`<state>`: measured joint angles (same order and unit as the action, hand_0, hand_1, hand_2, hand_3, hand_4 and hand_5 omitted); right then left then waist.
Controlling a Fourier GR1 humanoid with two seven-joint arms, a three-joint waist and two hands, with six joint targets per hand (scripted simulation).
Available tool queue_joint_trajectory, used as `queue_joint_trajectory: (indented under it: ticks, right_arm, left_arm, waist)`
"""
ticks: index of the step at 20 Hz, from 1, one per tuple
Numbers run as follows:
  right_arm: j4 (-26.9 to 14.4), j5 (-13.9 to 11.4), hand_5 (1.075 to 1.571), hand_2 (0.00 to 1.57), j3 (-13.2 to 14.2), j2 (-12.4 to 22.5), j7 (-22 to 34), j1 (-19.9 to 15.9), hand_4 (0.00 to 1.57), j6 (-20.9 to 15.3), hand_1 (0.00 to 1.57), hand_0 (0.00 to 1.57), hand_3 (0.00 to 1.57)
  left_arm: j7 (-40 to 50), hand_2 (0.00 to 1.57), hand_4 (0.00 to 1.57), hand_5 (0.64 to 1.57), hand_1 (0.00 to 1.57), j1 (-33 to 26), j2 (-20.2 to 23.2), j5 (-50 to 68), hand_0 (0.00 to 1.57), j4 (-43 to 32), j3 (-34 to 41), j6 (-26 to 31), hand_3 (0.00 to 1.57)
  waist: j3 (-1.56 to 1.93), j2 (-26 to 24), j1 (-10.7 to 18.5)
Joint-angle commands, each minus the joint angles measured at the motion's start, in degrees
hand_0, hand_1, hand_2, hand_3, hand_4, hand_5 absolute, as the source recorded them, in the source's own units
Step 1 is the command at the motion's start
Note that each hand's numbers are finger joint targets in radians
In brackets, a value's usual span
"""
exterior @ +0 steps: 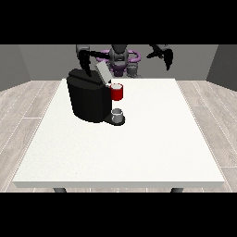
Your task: Insert the coffee pod into the coffee machine and close the lid
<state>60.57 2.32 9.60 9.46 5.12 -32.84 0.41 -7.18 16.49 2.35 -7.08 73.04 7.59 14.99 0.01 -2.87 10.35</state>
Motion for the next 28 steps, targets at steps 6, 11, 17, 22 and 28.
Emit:
queue_joint_trajectory:
  ticks: [6,11,17,22,28]
  right_arm:
    - [0.2,-1.7,1.571,0.00,-4.0,-2.4,1.6,-5.7,0.07,-0.3,0.00,0.00,0.00]
    - [-4.2,-1.6,1.571,0.00,-1.9,-0.5,-0.6,-8.5,0.20,-0.2,0.00,0.00,0.00]
    - [-4.8,-3.7,1.571,0.00,-3.2,1.7,-1.0,-13.9,0.12,1.4,0.00,0.00,0.00]
    - [-4.0,-5.9,1.571,0.00,-6.0,-0.2,-1.2,-15.9,0.00,0.7,0.00,0.00,0.00]
    - [-1.4,-7.9,1.571,0.00,-8.7,-3.3,1.6,-18.9,0.00,-1.9,0.00,0.00,0.00]
  left_arm:
    - [-4.9,0.00,0.37,1.571,0.00,-3.9,2.4,0.7,0.00,1.9,1.5,-1.2,0.00]
    - [3.8,0.00,0.31,1.571,0.00,-2.9,2.2,1.4,0.00,9.4,-0.6,-1.5,0.00]
    - [2.2,0.00,0.35,1.571,0.00,-2.8,2.1,0.9,0.00,8.5,-1.0,-2.2,0.00]
    - [3.5,0.00,0.36,1.571,0.00,-0.5,5.4,3.0,0.00,8.2,1.1,0.3,0.00]
    - [0.1,0.00,0.32,1.571,0.00,-0.6,3.5,0.7,0.00,6.2,-0.4,-1.9,0.00]
  waist:
    - [-0.02,4.0,-2.9]
    - [0.00,4.8,-0.1]
    - [-0.01,7.4,0.2]
    - [-0.01,7.6,1.0]
    - [-0.04,9.3,2.4]
